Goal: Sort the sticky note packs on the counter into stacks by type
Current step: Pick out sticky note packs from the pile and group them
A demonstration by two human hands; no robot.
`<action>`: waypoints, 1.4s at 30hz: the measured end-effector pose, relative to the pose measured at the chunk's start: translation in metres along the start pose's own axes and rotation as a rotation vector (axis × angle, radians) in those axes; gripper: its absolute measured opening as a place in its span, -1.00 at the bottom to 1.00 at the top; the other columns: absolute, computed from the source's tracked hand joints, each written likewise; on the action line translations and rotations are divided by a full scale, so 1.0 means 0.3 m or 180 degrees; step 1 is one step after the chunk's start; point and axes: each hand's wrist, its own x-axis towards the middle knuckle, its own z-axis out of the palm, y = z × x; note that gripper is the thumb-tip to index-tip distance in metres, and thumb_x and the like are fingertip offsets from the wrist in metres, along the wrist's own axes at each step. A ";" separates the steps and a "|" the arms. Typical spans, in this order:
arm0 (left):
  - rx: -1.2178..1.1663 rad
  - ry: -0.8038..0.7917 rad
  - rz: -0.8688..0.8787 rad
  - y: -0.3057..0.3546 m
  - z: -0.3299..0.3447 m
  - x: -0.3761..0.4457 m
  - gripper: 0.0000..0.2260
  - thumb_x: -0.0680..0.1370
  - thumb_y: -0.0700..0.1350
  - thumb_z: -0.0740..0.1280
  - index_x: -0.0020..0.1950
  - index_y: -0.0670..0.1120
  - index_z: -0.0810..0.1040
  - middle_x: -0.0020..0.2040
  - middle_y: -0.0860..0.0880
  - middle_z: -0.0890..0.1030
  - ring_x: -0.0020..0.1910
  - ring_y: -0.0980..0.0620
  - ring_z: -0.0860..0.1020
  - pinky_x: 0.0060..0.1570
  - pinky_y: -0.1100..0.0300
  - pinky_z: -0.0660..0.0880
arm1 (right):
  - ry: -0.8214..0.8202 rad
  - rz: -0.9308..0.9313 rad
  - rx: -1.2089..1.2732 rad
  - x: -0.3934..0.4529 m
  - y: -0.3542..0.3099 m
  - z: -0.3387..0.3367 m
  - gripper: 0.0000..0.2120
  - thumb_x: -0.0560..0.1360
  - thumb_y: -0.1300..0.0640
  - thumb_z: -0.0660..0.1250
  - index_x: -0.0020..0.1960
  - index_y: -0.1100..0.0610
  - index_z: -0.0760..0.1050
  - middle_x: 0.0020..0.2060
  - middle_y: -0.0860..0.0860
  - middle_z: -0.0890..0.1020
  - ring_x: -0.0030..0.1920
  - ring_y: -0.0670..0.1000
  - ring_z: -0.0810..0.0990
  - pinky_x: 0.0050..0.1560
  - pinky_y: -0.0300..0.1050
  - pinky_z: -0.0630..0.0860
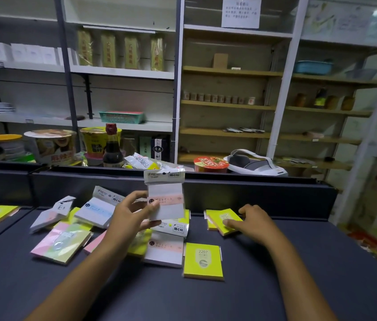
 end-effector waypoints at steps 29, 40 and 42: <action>-0.0649 0.1112 0.0779 0.075 -0.286 -0.389 -0.61 0.52 -0.37 0.38 0.20 0.07 0.54 0.02 -0.13 0.71 0.05 -0.05 0.69 -0.16 0.21 0.63 | 0.0721 -0.0493 0.4122 -0.546 -0.348 0.153 -0.63 0.50 0.54 0.24 0.21 0.23 0.41 0.05 0.18 0.65 -0.07 0.09 0.72 -0.25 -0.23 0.62; -0.0470 0.1431 0.1042 0.282 -0.737 -0.936 -0.74 0.52 -0.36 0.37 0.00 0.02 0.56 0.00 -0.20 0.70 0.03 -0.09 0.69 -0.08 0.21 0.64 | 0.0438 -0.0792 0.4208 -1.051 -0.730 0.300 -0.67 0.55 0.41 0.32 0.24 0.12 0.44 0.10 0.06 0.63 0.00 -0.14 0.69 -0.16 -0.25 0.64; -0.0380 0.1484 0.1086 0.315 -0.809 -1.036 -0.80 0.53 -0.34 0.37 -0.05 -0.04 0.61 0.00 -0.19 0.71 0.04 -0.09 0.68 -0.02 0.19 0.64 | 0.0348 -0.0861 0.4175 -1.152 -0.792 0.322 -0.65 0.54 0.42 0.33 0.26 0.14 0.44 0.09 0.02 0.63 -0.01 -0.20 0.67 -0.17 -0.29 0.62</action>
